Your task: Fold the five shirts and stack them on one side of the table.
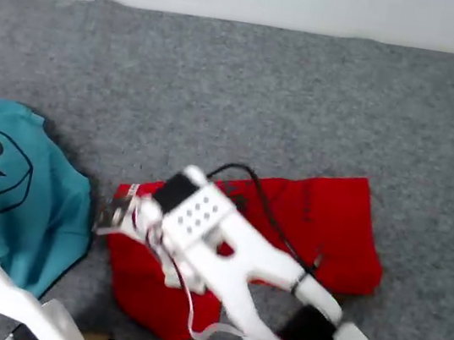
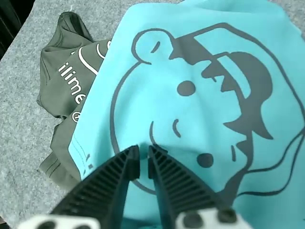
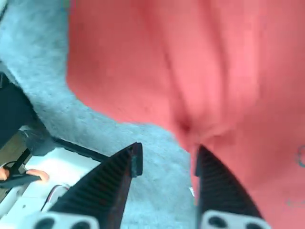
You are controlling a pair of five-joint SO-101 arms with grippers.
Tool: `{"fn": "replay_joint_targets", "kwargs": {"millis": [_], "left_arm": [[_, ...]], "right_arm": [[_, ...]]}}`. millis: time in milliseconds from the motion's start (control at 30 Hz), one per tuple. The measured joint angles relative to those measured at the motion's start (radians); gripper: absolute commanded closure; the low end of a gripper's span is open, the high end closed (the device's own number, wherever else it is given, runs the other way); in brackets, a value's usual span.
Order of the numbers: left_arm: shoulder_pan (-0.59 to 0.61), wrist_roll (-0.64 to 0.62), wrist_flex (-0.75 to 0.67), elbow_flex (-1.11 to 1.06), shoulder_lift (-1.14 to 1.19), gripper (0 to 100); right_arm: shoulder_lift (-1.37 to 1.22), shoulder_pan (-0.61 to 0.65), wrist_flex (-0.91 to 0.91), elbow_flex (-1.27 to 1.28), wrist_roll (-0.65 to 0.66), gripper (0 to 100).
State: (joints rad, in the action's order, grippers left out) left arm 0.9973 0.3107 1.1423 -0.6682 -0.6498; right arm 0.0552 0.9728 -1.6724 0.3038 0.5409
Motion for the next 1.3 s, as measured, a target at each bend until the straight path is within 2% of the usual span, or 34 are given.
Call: {"fn": "replay_joint_targets", "kwargs": {"millis": [200, 333, 700, 1033, 1200, 1300], "left_arm": [[0.0, 0.0, 0.0, 0.0, 0.0, 95], [0.0, 0.0, 0.0, 0.0, 0.0, 95], [0.0, 0.0, 0.0, 0.0, 0.0, 95], [-0.005, 0.0, 0.0, 0.0, 0.0, 95], [-0.005, 0.0, 0.0, 0.0, 0.0, 95], [0.0, -0.002, 0.0, -0.002, 0.0, 95]], "right_arm": [[0.15, 0.198, 0.16, 0.262, -0.081, 75.4], [0.167, 0.282, 0.292, 0.365, -0.115, 75.3], [0.169, 0.328, 0.486, 0.463, -0.126, 75.3], [0.18, 0.328, 0.491, 0.476, -0.086, 75.7], [0.196, 0.328, 0.41, 0.476, -0.086, 75.7], [0.198, 0.37, 0.348, 0.497, -0.066, 75.5]]}}
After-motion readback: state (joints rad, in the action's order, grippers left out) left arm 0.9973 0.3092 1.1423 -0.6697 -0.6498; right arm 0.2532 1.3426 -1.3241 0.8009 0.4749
